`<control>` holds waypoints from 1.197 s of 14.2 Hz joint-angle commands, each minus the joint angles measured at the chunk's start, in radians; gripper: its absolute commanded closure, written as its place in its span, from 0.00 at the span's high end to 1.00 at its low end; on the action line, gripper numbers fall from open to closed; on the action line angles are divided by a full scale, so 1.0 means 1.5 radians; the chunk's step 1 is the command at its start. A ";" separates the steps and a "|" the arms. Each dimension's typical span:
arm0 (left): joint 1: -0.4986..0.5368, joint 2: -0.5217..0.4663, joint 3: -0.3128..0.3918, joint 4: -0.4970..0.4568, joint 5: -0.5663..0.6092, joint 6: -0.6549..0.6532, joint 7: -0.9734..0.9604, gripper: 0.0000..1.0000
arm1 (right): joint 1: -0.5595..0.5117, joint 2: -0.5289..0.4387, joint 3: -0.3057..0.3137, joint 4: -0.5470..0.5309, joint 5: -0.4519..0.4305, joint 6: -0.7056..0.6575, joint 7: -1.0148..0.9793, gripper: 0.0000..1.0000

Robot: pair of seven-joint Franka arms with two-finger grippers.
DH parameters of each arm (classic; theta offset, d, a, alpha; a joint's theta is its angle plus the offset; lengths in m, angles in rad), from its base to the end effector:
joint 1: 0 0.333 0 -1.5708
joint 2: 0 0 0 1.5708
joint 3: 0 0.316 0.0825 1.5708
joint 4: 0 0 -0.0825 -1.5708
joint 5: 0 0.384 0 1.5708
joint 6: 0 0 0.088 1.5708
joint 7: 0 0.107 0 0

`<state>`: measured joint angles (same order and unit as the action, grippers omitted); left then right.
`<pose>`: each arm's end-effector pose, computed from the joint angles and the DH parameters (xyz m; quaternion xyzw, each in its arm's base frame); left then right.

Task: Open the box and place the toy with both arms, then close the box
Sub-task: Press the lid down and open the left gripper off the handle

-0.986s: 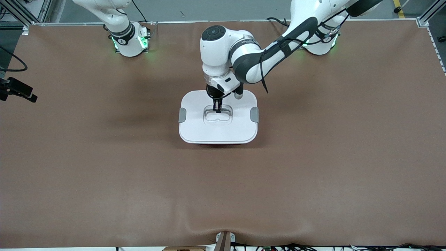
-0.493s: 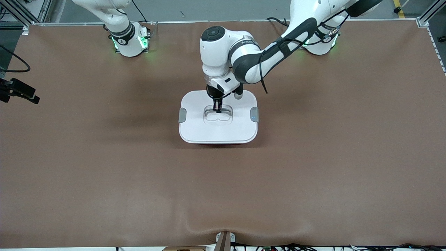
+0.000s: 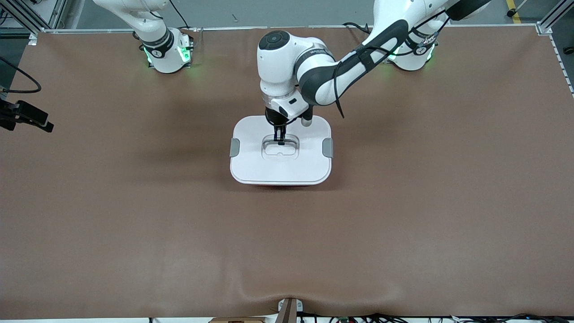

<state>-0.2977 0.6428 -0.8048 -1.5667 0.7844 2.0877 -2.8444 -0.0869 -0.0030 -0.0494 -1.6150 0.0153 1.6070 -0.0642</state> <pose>0.4260 -0.5544 0.3629 0.7243 0.6758 0.0957 0.0976 0.5511 -0.0740 0.6084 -0.9993 0.0363 0.0017 0.0079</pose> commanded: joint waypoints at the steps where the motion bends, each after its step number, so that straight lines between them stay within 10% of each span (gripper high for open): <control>1: -0.004 -0.028 -0.009 -0.035 0.058 0.003 -0.237 0.00 | 0.003 -0.001 -0.001 0.005 0.004 -0.007 0.011 1.00; 17: 0.000 -0.028 -0.008 -0.069 0.058 0.003 -0.252 0.00 | 0.025 0.001 -0.003 0.020 0.002 0.000 0.006 1.00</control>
<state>-0.2986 0.6344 -0.8083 -1.6049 0.7893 2.0900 -2.8526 -0.0426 -0.0030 -0.0562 -1.6041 0.0154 1.6189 -0.0631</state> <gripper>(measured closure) 0.934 0.000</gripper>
